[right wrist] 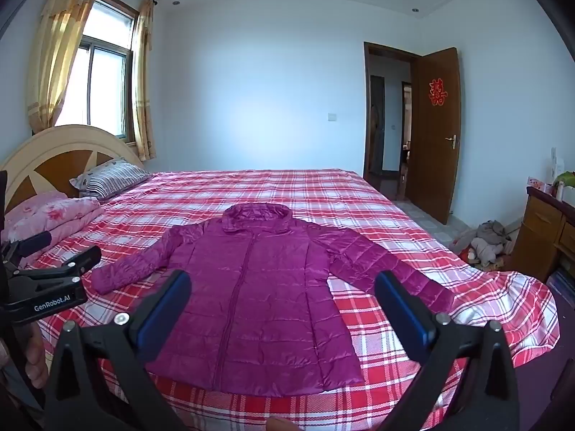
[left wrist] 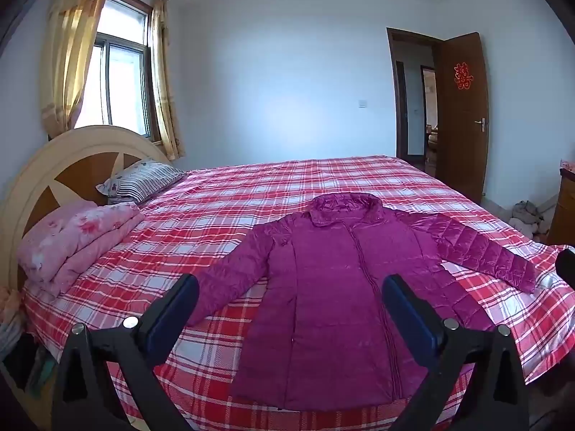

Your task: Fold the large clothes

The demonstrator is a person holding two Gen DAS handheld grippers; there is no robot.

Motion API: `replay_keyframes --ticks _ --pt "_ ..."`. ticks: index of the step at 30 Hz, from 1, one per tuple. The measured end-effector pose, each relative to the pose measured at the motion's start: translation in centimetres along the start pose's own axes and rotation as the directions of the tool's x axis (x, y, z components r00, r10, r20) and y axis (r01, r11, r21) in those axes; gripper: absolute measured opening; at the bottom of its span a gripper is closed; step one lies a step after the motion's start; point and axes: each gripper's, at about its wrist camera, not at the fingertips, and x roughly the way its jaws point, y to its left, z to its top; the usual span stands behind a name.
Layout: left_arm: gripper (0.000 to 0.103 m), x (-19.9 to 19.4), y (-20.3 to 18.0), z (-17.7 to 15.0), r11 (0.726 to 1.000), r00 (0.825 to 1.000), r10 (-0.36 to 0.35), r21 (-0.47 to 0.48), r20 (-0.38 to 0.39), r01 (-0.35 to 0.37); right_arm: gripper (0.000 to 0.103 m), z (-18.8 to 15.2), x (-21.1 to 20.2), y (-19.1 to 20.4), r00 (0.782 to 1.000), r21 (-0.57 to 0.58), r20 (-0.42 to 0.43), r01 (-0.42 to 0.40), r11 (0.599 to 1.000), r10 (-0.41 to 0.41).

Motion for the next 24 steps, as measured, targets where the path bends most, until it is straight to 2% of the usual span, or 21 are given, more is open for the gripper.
replay_keyframes --ticks 5,9,24 --pt "0.102 0.0 -1.5 -0.3 0.999 1.0 0.01 0.039 -0.005 -0.01 0.103 -0.2 -0.1 -0.1 1.0 0.004 0.003 -0.004 1.0 0.004" --pt "0.102 0.4 0.3 -0.1 1.0 1.0 -0.002 -0.002 -0.011 0.002 0.103 -0.2 -0.1 -0.4 1.0 -0.001 -0.004 -0.009 1.0 0.009" --pt "0.102 0.5 0.7 -0.1 1.0 1.0 0.007 -0.01 -0.007 -0.007 0.103 -0.4 0.4 0.7 1.0 -0.017 -0.009 -0.01 1.0 0.01"
